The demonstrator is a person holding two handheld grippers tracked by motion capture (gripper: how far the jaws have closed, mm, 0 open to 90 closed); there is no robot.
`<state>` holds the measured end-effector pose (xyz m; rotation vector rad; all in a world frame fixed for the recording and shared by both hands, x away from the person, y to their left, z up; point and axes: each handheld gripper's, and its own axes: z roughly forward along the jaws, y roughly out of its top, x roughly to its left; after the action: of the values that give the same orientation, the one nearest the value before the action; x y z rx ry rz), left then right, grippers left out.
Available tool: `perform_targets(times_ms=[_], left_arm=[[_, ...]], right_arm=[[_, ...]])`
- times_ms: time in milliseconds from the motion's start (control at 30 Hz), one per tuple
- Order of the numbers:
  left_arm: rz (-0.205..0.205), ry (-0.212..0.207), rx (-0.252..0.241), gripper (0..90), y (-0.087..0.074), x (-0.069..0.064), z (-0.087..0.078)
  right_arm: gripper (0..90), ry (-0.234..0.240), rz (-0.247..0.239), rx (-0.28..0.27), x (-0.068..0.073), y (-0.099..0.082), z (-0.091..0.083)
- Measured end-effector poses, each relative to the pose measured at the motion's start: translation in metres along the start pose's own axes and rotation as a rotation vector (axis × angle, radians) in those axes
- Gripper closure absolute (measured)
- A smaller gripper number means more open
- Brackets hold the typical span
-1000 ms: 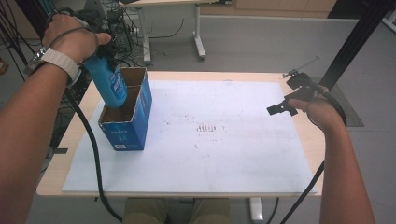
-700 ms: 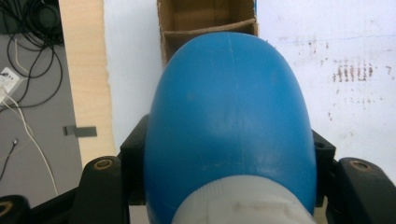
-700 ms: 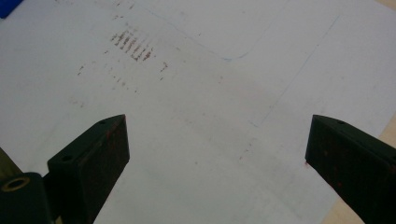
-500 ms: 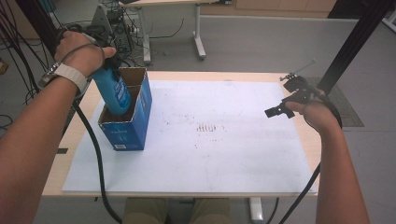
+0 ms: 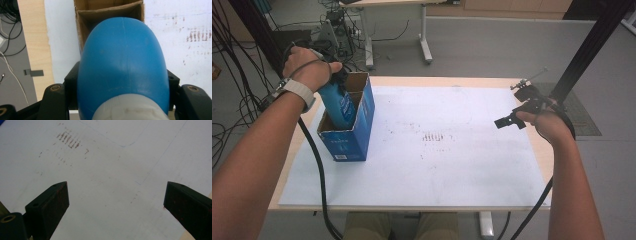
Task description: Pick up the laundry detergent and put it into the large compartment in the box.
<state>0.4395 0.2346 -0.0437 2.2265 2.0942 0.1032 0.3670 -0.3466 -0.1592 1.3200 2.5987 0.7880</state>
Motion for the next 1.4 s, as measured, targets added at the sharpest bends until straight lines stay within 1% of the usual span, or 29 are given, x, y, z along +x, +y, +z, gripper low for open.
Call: perform_targets(times_ms=[200,333,467,633,700,933,1067,1400], left_arm=[[0.006,-0.002,0.002,38.6,0.001,0.002,0.014],[-0.004,-0.002,0.003,38.6,0.001,0.003,0.02],[-0.001,-0.003,0.006,38.6,0.002,0.004,0.026],[0.005,-0.001,-0.001,38.6,0.002,0.002,0.031],[0.002,-0.003,-0.007,38.6,0.001,0.002,0.036],[0.008,0.015,0.001,38.6,0.005,-0.003,0.05],[0.013,0.012,0.001,38.6,0.005,-0.003,0.059],[0.014,0.014,-0.001,38.6,0.004,-0.001,0.071]], right_arm=[[6.0,0.003,0.0,0.007,-0.001,0.001,0.006],[5.9,0.007,0.0,0.01,-0.002,0.001,0.009],[6.0,0.009,0.002,0.011,-0.002,0.001,0.011],[5.9,0.012,0.005,0.013,-0.004,0.0,0.013],[6.0,0.013,0.006,0.015,-0.004,-0.001,0.015],[5.9,0.016,0.018,0.02,-0.007,-0.003,0.018],[5.9,0.017,0.02,0.021,-0.008,-0.004,0.02],[5.9,0.021,0.022,0.021,-0.009,-0.007,0.023]])
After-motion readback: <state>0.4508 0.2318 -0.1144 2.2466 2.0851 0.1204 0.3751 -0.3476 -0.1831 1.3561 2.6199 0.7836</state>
